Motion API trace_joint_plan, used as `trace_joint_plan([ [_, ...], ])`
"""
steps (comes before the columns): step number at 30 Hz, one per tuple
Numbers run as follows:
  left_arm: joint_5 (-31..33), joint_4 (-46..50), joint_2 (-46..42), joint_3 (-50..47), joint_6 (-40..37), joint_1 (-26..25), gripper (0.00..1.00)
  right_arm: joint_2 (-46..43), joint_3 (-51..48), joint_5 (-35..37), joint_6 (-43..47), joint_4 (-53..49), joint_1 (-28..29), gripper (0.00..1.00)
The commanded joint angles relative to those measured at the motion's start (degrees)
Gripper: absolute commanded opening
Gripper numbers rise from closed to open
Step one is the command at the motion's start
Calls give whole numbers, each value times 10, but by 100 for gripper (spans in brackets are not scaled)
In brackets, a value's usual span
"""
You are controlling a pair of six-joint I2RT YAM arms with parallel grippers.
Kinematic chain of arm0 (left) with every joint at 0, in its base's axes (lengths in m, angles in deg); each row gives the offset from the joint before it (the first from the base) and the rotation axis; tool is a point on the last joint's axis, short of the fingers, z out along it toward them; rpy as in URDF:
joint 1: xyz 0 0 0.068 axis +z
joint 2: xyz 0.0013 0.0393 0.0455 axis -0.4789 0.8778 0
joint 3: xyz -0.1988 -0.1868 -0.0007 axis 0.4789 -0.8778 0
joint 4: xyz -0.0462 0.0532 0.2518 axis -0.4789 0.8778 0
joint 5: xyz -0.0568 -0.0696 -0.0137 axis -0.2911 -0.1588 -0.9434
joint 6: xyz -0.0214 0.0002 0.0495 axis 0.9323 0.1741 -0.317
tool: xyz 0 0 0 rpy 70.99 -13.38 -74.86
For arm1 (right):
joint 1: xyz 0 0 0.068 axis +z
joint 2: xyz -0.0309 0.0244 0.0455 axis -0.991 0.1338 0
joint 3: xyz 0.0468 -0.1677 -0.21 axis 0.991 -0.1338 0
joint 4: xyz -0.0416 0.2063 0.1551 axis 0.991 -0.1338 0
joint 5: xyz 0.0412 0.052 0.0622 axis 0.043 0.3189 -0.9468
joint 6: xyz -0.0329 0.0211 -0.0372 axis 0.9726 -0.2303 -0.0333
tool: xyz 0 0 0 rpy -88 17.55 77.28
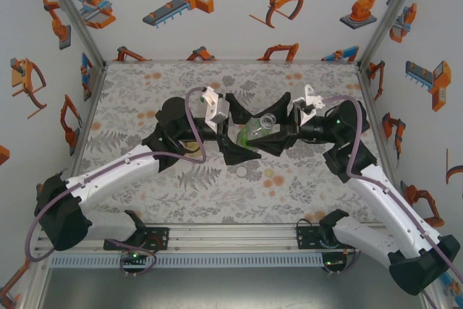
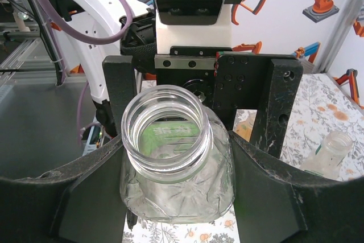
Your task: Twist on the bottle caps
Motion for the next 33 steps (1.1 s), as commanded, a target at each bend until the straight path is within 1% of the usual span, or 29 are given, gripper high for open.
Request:
trace_joint_plan([
  [1, -10, -27, 5, 24, 2, -10, 92, -4, 15, 5, -7, 27, 0, 40],
  [12, -21, -25, 33, 41, 2, -27, 80, -8, 20, 9, -5, 23, 0, 38],
  [18, -22, -19, 33, 38, 1, -29, 79, -15, 20, 9, -3, 24, 0, 37],
  [28, -22, -21, 30, 34, 0, -30, 57, -18, 20, 14, -3, 25, 0, 36],
  [33, -24, -22, 29, 32, -2, -30, 49, -21, 19, 19, 0, 17, 0, 37],
])
